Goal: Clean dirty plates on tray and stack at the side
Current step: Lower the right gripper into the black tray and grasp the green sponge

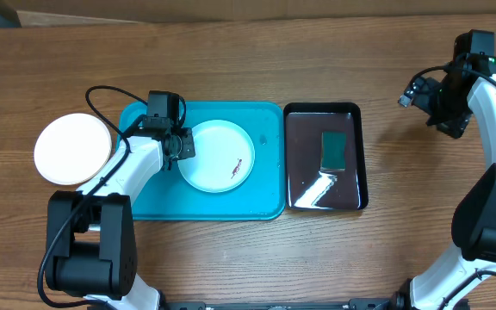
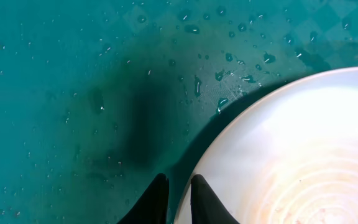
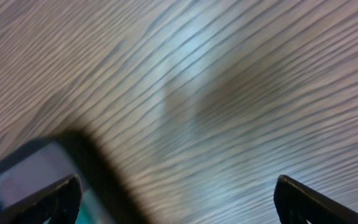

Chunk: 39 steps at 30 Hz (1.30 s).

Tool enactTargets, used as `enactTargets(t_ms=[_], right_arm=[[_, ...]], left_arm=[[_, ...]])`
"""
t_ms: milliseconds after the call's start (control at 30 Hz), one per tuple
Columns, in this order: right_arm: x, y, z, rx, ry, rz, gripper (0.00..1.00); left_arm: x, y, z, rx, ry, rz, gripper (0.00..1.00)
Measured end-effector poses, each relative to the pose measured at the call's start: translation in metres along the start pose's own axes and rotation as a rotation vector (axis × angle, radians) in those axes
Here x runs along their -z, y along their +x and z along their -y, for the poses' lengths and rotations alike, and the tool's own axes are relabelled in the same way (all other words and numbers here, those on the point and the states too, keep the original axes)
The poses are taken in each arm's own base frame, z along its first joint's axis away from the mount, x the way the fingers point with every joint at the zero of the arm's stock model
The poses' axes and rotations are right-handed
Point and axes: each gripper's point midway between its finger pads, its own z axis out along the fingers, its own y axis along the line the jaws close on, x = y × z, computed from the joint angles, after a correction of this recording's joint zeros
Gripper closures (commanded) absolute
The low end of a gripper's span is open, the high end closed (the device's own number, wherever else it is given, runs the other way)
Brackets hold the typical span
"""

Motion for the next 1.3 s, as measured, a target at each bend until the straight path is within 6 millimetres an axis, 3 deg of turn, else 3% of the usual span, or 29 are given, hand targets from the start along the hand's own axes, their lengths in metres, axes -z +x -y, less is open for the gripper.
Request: enactTargets(t_ms=[67, 300, 767, 900, 1100, 1167, 1300], right_arm=[[0.0, 0.007, -0.007, -0.003, -0.045, -0.035, 0.0], [0.004, 0.028, -0.025, -0.014, -0.153, -0.135, 0.0], [0.004, 0.044, -0.028, 0.0, -0.137, -0.187, 0.0], [0.004, 0.044, -0.027, 0.013, -0.131, -0.185, 0.0], [0.004, 0.045, -0.026, 0.02, -0.126, -0.19, 0.0], [0.004, 0.047, -0.025, 0.028, -0.122, -0.199, 0.0], [0.006, 0.056, -0.022, 0.055, -0.11, -0.23, 0.0]], left_arm=[[0.0, -0.001, 0.0, 0.001, 0.001, 0.003, 0.73], [0.0, -0.003, 0.003, -0.009, 0.015, 0.014, 0.74], [-0.006, -0.009, 0.01, -0.102, 0.05, 0.036, 0.7], [-0.022, 0.0, 0.009, -0.131, 0.043, 0.001, 0.81], [-0.019, 0.0, 0.012, -0.154, 0.056, -0.01, 0.96], [-0.016, 0.001, 0.014, -0.152, 0.07, -0.029, 0.95], [-0.008, 0.025, 0.019, -0.077, 0.117, -0.14, 0.79]])
